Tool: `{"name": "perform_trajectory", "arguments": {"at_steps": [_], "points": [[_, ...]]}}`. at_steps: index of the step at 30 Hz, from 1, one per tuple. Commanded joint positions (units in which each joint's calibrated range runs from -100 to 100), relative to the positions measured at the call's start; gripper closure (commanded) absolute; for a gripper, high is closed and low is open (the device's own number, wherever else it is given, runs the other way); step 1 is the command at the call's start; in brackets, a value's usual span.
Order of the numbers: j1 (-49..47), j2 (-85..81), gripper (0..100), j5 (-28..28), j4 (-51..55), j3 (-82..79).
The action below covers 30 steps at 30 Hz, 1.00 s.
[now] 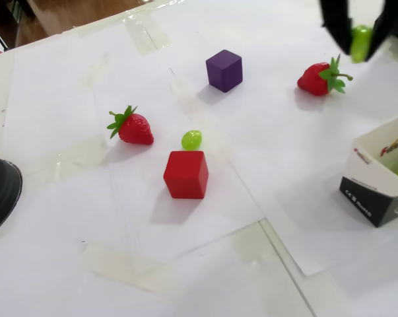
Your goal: Pick up the grapes and place them in the box.
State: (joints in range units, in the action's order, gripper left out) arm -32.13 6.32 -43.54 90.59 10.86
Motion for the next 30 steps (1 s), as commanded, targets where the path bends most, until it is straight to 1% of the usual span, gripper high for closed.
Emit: {"name": "perform_trajectory", "arguments": {"at_steps": [1,4,7,9,11,16,23,26,30], "points": [[-4.12,-3.91,99,-1.47,-7.34,-3.22],[-5.44,-3.05,99,-1.95,-12.65,-7.86],[-5.73,-2.62,99,-2.05,-14.78,-9.77],[-5.95,-2.10,96,-2.25,-15.51,-10.59],[-6.17,-1.67,91,-2.39,-15.43,-10.68],[-6.62,-1.50,84,-3.13,-14.69,-10.31],[-5.88,-2.02,83,-4.10,-11.67,-6.77],[-3.97,-3.05,83,-4.49,-11.92,-5.77],[2.58,-6.83,81,-4.88,-15.02,-9.50]]}}
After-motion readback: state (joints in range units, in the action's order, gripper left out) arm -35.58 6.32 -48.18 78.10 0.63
